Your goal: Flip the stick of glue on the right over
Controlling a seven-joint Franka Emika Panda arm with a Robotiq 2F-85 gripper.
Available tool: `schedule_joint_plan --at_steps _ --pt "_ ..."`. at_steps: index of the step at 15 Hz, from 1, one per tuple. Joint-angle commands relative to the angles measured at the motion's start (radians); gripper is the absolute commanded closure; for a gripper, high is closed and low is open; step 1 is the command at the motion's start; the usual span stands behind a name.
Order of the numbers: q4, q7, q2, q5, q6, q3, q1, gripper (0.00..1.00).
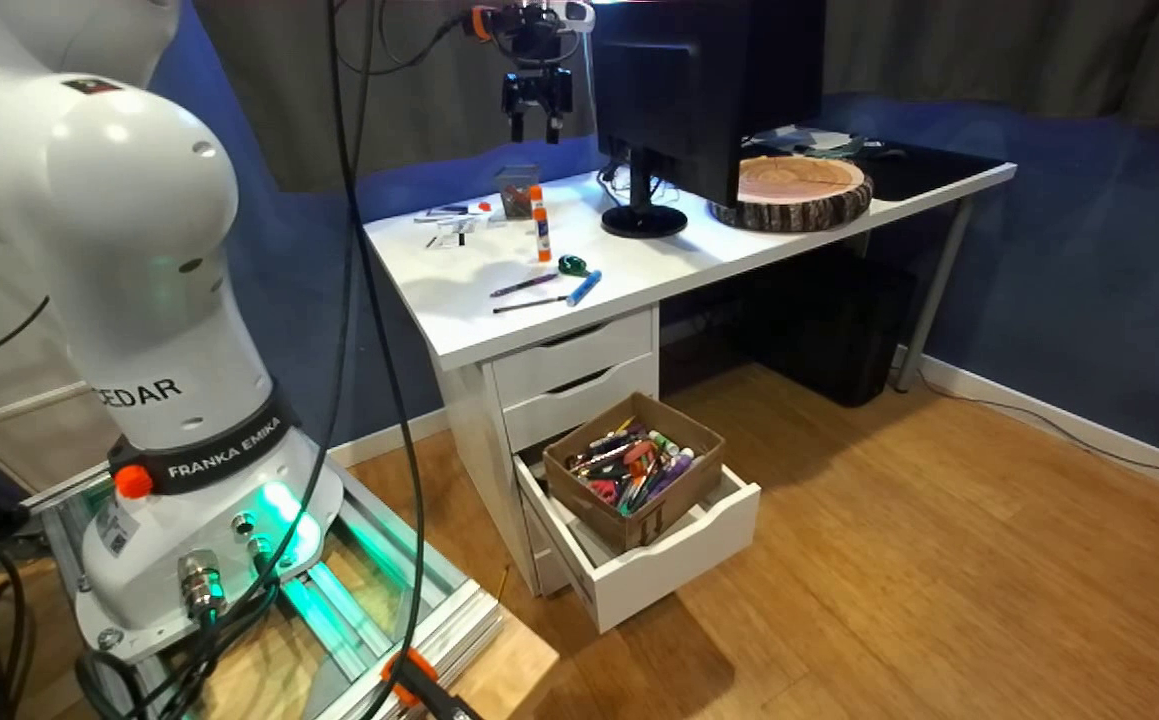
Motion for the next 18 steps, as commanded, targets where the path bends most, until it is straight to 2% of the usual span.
schedule_joint_plan --at_steps 1,2,3,4,8,11,14,18 --pt "-0.004 0.049 0.083 -0.023 0.143 -0.010 0.019 0.00" --pt "-0.010 0.062 0.103 -0.019 0.193 -0.012 0.022 0.00" --pt "-0.015 0.079 0.120 -0.021 0.244 -0.017 0.027 0.11" --pt "-0.015 0.101 0.139 -0.018 0.294 -0.021 0.033 0.28" --pt "-0.013 0.192 0.192 -0.046 0.463 -0.061 0.078 0.56" --pt "-0.014 0.239 0.206 -0.061 0.526 -0.084 0.104 0.77" --pt "-0.005 0.253 0.218 -0.060 0.532 -0.086 0.113 0.99" --pt "0.004 0.237 0.224 -0.051 0.500 -0.074 0.110 1.00"
